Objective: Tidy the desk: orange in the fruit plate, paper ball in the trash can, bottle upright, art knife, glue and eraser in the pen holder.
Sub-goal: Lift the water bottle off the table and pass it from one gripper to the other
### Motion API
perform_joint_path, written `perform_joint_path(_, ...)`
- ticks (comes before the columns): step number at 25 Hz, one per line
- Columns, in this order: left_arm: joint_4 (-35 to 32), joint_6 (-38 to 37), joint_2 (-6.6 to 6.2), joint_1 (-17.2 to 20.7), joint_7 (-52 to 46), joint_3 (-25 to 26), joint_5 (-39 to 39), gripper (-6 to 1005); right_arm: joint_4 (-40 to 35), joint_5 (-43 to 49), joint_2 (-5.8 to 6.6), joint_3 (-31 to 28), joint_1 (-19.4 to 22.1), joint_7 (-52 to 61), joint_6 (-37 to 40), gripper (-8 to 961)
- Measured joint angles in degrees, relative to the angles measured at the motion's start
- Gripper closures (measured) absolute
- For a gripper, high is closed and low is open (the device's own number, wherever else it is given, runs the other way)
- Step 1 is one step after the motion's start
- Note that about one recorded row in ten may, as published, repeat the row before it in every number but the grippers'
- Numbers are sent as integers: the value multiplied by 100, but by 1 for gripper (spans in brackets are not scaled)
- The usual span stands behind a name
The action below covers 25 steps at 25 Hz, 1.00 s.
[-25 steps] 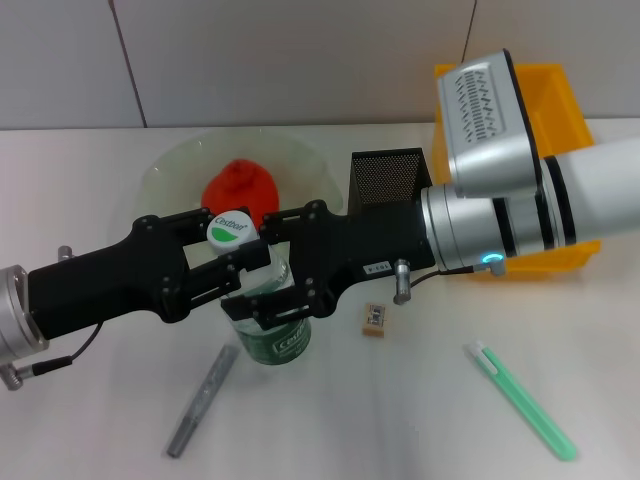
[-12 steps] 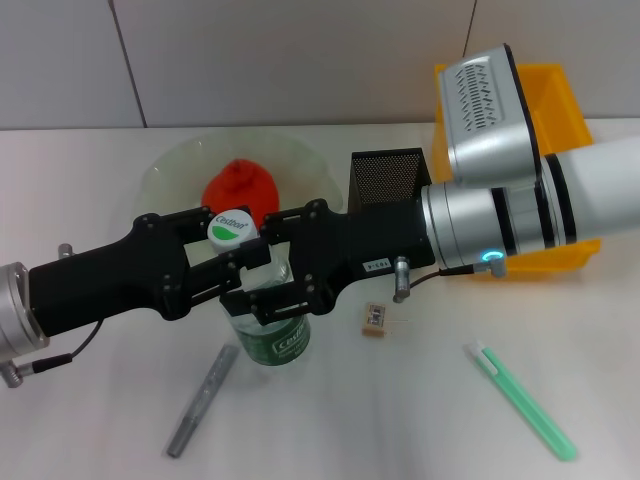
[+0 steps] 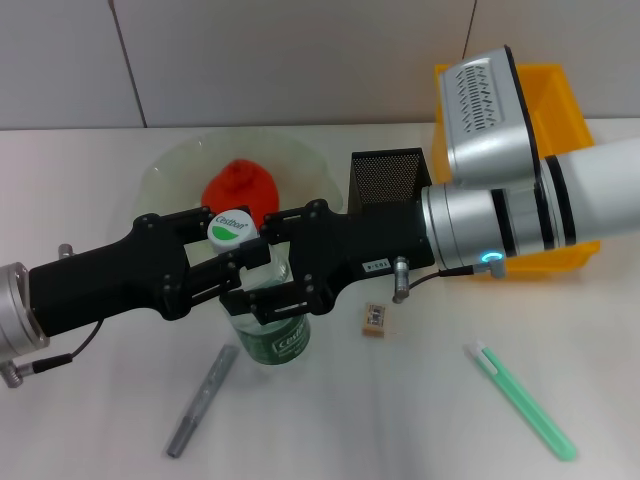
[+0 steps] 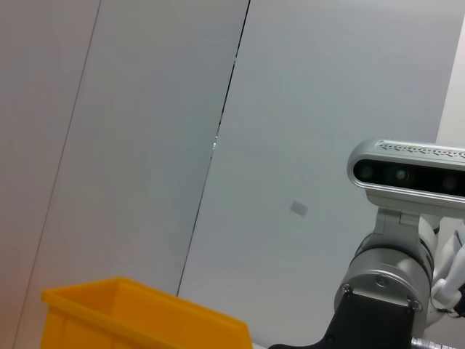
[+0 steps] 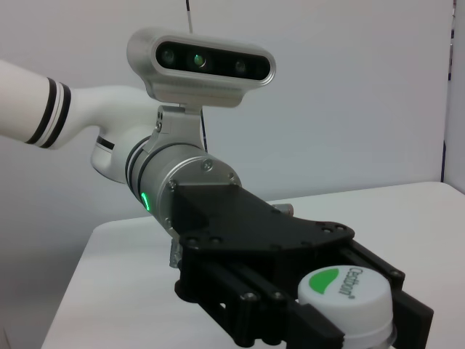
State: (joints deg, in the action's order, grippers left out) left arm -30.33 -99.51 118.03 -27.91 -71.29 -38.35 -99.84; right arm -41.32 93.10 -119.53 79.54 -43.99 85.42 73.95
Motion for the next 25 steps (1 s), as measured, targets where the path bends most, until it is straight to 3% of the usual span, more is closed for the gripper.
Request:
perform_joint_path(12, 1, 3, 0, -4, 2, 3, 10, 532, 5, -19, -1, -20, 3, 2, -8, 253)
perform_joint_path(17, 1, 3, 0, -4, 2, 3, 11, 532, 0, -22, -1, -36, 5, 29, 0, 144)
perform_joint_path(25, 1, 13, -5, -4, 2, 2, 10, 531, -208, -78, 7, -69, 152, 83, 36, 144)
